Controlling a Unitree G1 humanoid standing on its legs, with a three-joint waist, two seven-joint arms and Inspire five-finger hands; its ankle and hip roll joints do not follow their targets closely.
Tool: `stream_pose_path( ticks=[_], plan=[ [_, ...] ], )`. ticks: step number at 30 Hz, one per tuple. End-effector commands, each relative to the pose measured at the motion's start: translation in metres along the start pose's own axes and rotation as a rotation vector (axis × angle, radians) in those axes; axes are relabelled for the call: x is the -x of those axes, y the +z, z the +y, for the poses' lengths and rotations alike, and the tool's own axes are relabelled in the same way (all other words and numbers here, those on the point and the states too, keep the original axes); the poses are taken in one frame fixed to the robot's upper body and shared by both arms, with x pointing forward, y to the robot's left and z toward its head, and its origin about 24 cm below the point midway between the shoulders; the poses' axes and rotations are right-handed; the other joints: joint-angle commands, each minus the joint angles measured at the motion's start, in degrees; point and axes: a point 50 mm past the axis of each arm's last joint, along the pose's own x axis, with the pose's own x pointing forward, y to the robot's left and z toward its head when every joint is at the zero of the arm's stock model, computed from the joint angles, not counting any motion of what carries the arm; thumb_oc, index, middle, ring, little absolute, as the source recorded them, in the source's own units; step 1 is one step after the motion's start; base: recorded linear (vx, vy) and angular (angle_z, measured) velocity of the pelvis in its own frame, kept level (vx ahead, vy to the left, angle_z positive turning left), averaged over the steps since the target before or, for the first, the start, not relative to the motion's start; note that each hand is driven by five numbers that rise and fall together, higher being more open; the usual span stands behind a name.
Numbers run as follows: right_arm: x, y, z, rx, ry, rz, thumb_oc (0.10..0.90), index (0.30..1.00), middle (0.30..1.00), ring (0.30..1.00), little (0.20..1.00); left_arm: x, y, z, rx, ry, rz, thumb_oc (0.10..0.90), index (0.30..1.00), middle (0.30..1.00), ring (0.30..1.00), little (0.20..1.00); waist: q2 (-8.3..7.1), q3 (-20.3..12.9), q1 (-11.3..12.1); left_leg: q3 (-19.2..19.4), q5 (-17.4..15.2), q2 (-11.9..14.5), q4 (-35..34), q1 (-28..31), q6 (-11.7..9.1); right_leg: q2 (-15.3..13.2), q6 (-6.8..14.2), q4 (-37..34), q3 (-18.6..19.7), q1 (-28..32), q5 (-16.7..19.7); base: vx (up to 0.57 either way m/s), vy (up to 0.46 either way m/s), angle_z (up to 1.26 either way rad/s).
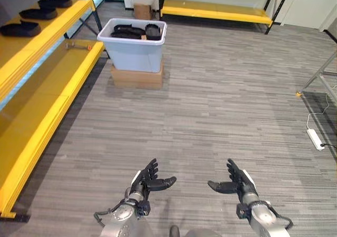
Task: Move parts from the plastic box to the shelf.
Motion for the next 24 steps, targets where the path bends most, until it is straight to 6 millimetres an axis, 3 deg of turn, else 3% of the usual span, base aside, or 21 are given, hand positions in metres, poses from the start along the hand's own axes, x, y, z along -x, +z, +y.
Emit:
stream_pose_path(
  ticks=[1, 2, 3, 5, 6, 8, 10, 11, 12, 13, 15, 18, 20, 24],
  plan=[
    [-0.001, 0.045, -0.002, 0.022, 0.037, -0.222, 0.900, 1.000, 1.000, 1.000, 1.000, 0.000, 0.054, -0.018, 0.007, -0.108, -0.267, 0.900, 1.000, 1.000, 1.000, 1.000, 2.24, -2.61, 0.71, -0.99, 1.07, 1.27, 0.18, 7.92, -3.46, -11.50, 6.01, 2.54, 4.34, -2.96, 4.10, 0.30, 0.342, -0.57],
    [-0.001, 0.048, -0.002, 0.017, 0.035, -0.234, 0.900, 1.000, 1.000, 1.000, 1.000, -0.002, 0.062, -0.022, -0.020, -0.138, -0.292, 0.900, 1.000, 1.000, 1.000, 1.000, 1.69, -2.82, 0.56, 0.14, -1.41, -1.33, 3.46, 6.98, -2.81, -14.49, 7.89, 1.17, 4.74, -1.66, 6.82, 0.21, 0.244, -0.40],
    [-0.001, 0.048, -0.002, 0.017, 0.034, -0.234, 0.900, 1.000, 1.000, 1.000, 1.000, -0.002, 0.062, -0.022, -0.020, -0.138, -0.292, 0.900, 1.000, 1.000, 1.000, 1.000, 1.61, -2.80, 0.57, 0.14, -1.59, -1.45, 3.74, 6.87, -2.74, -14.62, 7.97, 1.06, 4.73, -1.58, 6.84, 0.31, 0.372, -0.13],
    [-0.002, 0.055, 0.000, 0.014, 0.037, -0.259, 0.900, 1.000, 1.000, 1.000, 1.000, -0.004, 0.069, -0.023, -0.038, -0.150, -0.314, 0.900, 1.000, 1.000, 1.000, 1.000, 1.31, -3.31, 0.66, 1.11, -4.94, -4.05, 7.60, 5.40, -1.68, -17.73, 9.08, 0.72, 5.04, -1.41, 10.08, 0.25, 0.322, 0.24],
    [-0.002, 0.056, 0.003, -0.006, 0.040, -0.266, 0.900, 1.000, 1.000, 1.000, 1.000, -0.006, 0.074, -0.024, -0.064, -0.152, -0.324, 0.900, 1.000, 1.000, 1.000, 1.000, 1.15, -3.88, 0.26, 1.09, -7.75, -6.94, 11.46, 3.70, -0.35, -19.47, 9.14, 1.68, 6.66, -1.76, 13.36, 0.30, 0.387, 0.19],
    [-0.002, 0.056, 0.004, -0.016, 0.047, -0.268, 0.900, 1.000, 1.000, 1.000, 1.000, -0.007, 0.076, -0.024, -0.078, -0.152, -0.332, 0.900, 1.000, 1.000, 1.000, 1.000, 1.58, -3.95, -0.21, 0.74, -10.37, -9.35, 13.61, 3.71, 1.45, -20.47, 8.18, 6.97, 8.17, -3.85, 18.15, 0.27, 0.361, 0.05],
    [-0.003, 0.056, 0.007, -0.017, 0.054, -0.269, 0.900, 1.000, 1.000, 1.000, 1.000, -0.007, 0.079, -0.022, -0.088, -0.138, -0.342, 0.900, 1.000, 1.000, 1.000, 1.000, 3.32, -2.86, -0.97, 0.95, -11.95, -11.21, 13.05, 6.24, 3.71, -19.66, 6.34, 17.21, 8.43, -9.94, 23.05, 0.32, 0.477, 0.29],
    [-0.004, 0.054, 0.009, -0.015, 0.052, -0.261, 0.900, 1.000, 1.000, 1.000, 1.000, -0.007, 0.078, -0.016, -0.085, -0.109, -0.335, 0.900, 1.000, 1.000, 1.000, 1.000, 4.07, -2.16, -0.85, 2.64, -13.55, -11.95, 12.27, 8.80, 4.81, -20.82, 6.13, 20.39, 2.86, -13.09, 22.57, 0.29, 0.409, 0.41],
    [-0.004, 0.054, 0.009, -0.015, 0.053, -0.261, 0.900, 1.000, 1.000, 1.000, 1.000, -0.007, 0.078, -0.016, -0.085, -0.109, -0.335, 0.900, 1.000, 1.000, 1.000, 1.000, 4.03, -2.08, -0.94, 2.56, -13.61, -12.01, 12.30, 8.89, 4.81, -20.88, 6.13, 20.49, 2.77, -12.97, 22.43, 0.43, 0.400, 0.10],
    [-0.004, 0.055, 0.007, -0.023, 0.049, -0.262, 0.900, 1.000, 1.000, 1.000, 1.000, -0.006, 0.070, -0.012, -0.071, -0.092, -0.306, 0.900, 1.000, 1.000, 1.000, 1.000, 4.70, -1.46, -2.40, 3.29, -14.30, -13.02, 10.59, 12.70, 5.24, -16.30, 6.11, 20.05, -0.23, -18.88, 15.51, 0.28, 0.183, 0.04],
    [-0.003, 0.055, 0.006, -0.027, 0.046, -0.264, 0.900, 1.000, 1.000, 1.000, 1.000, -0.005, 0.068, -0.011, -0.065, -0.090, -0.300, 0.900, 1.000, 1.000, 1.000, 1.000, 4.55, -0.95, -2.74, 3.60, -15.48, -13.49, 9.94, 14.69, 5.33, -16.26, 6.34, 17.86, -2.13, -19.45, 14.50, 0.29, 0.129, 0.04],
    [-0.003, 0.055, 0.002, -0.026, 0.033, -0.266, 0.900, 1.000, 1.000, 1.000, 1.000, -0.005, 0.067, -0.010, -0.058, -0.087, -0.299, 0.900, 1.000, 1.000, 1.000, 1.000, 3.78, -0.37, -4.36, 3.39, -17.17, -15.21, 9.90, 18.38, 4.90, -15.09, 7.66, 9.18, -4.27, -22.64, 14.73, 0.33, 0.036, 0.19],
    [-0.002, 0.053, 0.000, -0.023, 0.027, -0.262, 0.900, 1.000, 1.000, 1.000, 1.000, -0.005, 0.068, -0.012, -0.060, -0.099, -0.309, 0.900, 1.000, 1.000, 1.000, 1.000, 3.70, -0.25, -5.13, 3.18, -18.44, -15.47, 10.40, 20.66, 4.29, -14.51, 8.21, 3.41, -5.23, -20.67, 15.09, 0.35, -0.017, 0.05],
    [-0.001, 0.049, -0.001, -0.012, 0.031, -0.250, 0.900, 1.000, 1.000, 1.000, 1.000, -0.005, 0.068, -0.017, -0.050, -0.115, -0.321, 0.900, 1.000, 1.000, 1.000, 1.000, 4.08, -1.24, -5.30, 2.83, -18.89, -15.56, 10.30, 25.46, 3.33, -12.96, 8.21, -1.46, -8.86, -21.09, 17.01, 0.39, -0.049, 0.20]
  ],
)
